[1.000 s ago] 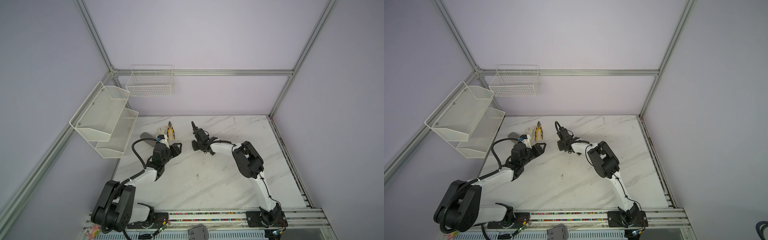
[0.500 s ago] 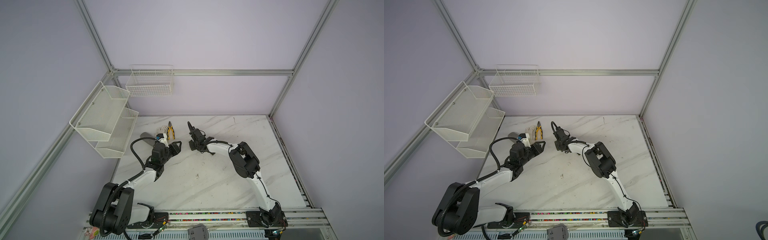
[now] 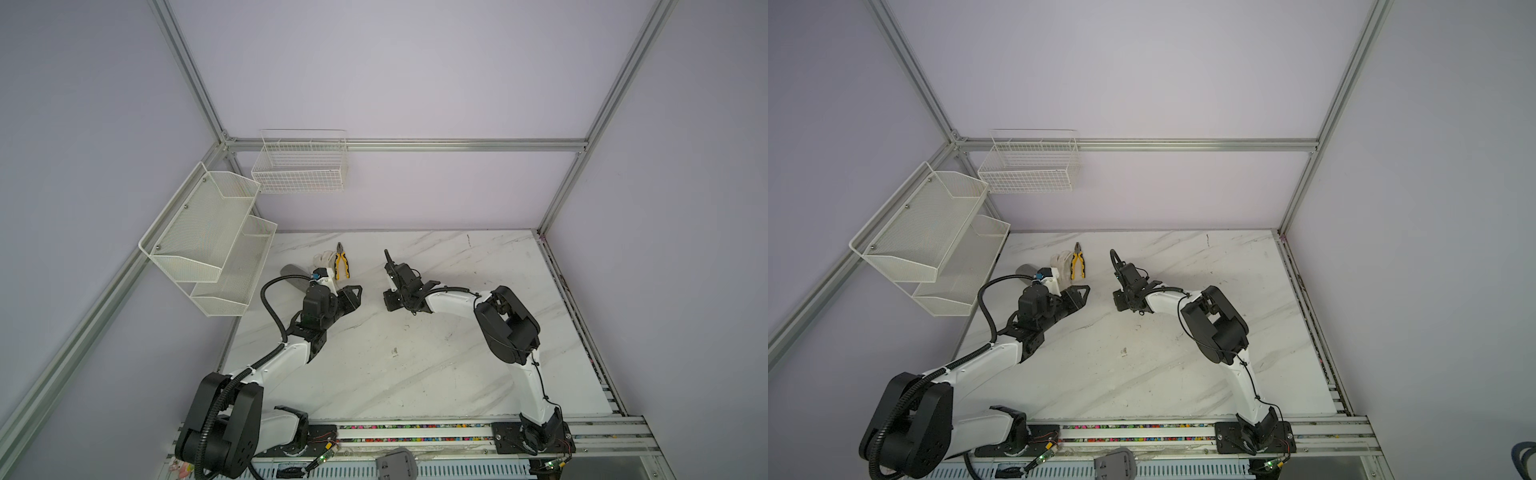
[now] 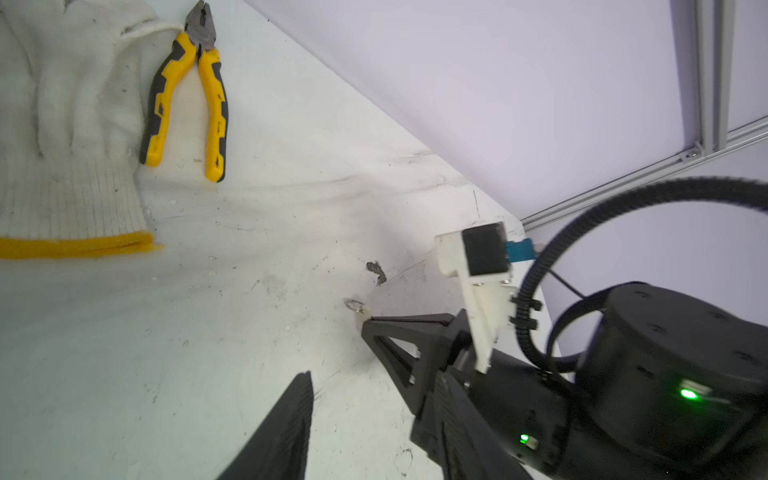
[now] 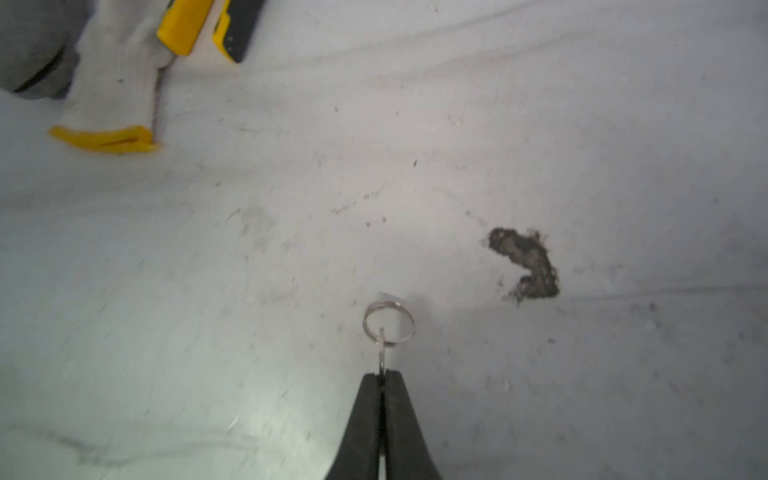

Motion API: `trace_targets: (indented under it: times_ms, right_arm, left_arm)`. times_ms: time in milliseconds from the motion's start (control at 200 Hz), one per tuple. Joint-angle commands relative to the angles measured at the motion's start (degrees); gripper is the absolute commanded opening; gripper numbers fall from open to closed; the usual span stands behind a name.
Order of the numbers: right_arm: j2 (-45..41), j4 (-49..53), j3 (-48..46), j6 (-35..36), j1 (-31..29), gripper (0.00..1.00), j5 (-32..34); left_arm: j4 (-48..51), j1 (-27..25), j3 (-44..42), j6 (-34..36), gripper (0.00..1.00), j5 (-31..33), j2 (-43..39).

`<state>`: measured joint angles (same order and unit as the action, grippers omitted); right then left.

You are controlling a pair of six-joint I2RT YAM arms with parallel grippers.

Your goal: Unlock with the key

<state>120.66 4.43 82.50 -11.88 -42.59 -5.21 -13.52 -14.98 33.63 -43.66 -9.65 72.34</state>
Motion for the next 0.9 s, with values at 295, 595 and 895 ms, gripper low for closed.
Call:
trace_targets:
  times_ms: [295, 595, 895]
  right_arm:
    - [-29.1, -5.9, -20.1, -10.5, 10.4, 0.07, -31.8]
    - [-37.0, -5.6, -23.2, -13.7, 12.2, 0.07, -40.5]
    - [-36.5, -4.2, -21.7, -13.7, 12.4, 0.07, -43.7]
  left_arm:
    - [1.2, -0.3, 9.1, 3.2, 0.50, -28.0, 1.1]
    - [-30.5, -7.7, 5.3, -19.7, 0.64, -31.7, 7.3]
    - [-37.6, -10.6, 5.4, -21.9, 0.39, -32.5, 10.9]
